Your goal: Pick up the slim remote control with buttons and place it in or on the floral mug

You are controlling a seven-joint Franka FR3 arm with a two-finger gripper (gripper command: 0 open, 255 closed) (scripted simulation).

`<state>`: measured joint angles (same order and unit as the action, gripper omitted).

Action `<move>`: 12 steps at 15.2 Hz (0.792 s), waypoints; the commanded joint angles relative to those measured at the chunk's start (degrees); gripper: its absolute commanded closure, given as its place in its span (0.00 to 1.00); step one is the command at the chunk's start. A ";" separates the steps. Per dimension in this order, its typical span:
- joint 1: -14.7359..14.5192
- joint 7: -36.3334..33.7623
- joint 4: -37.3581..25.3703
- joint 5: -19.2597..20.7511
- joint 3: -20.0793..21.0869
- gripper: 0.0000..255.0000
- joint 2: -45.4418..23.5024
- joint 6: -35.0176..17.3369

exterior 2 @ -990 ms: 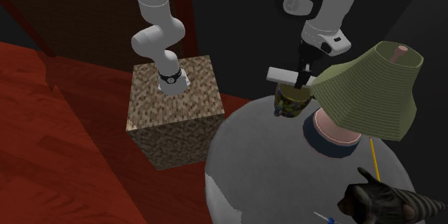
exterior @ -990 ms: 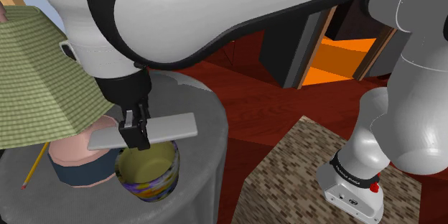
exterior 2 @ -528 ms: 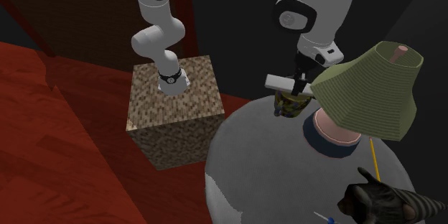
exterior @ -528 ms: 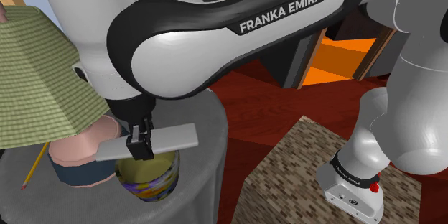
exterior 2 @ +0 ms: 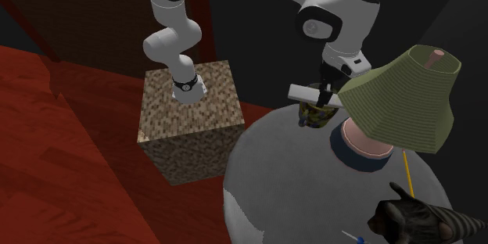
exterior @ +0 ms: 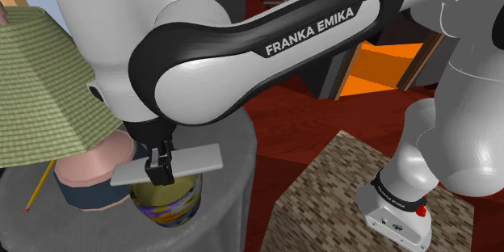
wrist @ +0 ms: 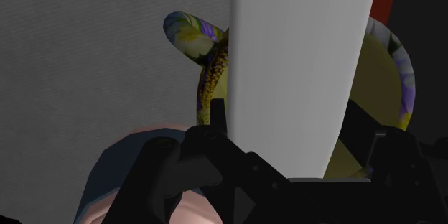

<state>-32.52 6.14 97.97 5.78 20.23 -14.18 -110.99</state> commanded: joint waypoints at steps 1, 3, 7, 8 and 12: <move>-0.03 0.00 0.12 0.02 0.01 1.00 -0.12 -0.08; -0.04 -0.02 0.18 0.01 0.02 0.00 -0.09 -0.11; -0.04 -0.05 0.35 0.01 0.03 0.00 -0.07 -0.26; -0.03 0.00 0.12 0.02 0.01 0.00 -0.12 -0.08; -0.15 0.38 -5.92 -0.49 0.23 0.00 0.86 6.87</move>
<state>-32.58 6.50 93.62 5.29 20.43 -13.22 -105.67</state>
